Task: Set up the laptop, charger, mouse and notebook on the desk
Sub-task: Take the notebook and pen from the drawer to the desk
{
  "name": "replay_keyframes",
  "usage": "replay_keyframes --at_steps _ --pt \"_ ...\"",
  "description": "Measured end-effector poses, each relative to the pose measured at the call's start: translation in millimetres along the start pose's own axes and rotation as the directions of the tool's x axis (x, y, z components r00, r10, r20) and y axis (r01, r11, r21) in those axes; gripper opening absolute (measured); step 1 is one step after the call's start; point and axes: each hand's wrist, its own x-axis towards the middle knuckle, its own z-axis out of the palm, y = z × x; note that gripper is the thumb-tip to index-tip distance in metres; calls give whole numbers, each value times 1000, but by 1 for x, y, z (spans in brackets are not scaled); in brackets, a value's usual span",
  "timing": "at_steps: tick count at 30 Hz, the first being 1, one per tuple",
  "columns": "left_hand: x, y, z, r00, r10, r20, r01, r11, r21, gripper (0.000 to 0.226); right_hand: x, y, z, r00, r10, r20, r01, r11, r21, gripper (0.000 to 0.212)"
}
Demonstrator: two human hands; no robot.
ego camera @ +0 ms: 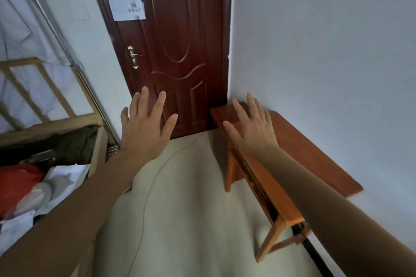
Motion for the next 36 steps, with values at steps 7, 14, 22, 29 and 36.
replay_keyframes --at_steps 7,14,22,29,36 --pt "96 -76 105 998 -19 62 19 1000 2 69 138 -14 105 998 -35 48 38 998 -52 71" --pt "242 -154 201 992 3 127 5 998 -63 73 287 -28 173 998 55 14 -53 989 -139 69" --pt "397 -165 294 973 162 165 -135 977 -163 73 401 -4 215 979 202 3 -200 971 -129 73" --pt "517 -147 399 930 305 206 -273 947 -169 72 495 60 281 947 321 -18 -321 939 -125 70" --pt "652 -117 464 880 440 182 -406 893 -196 73 596 116 308 878 475 -59 -478 877 -60 69"
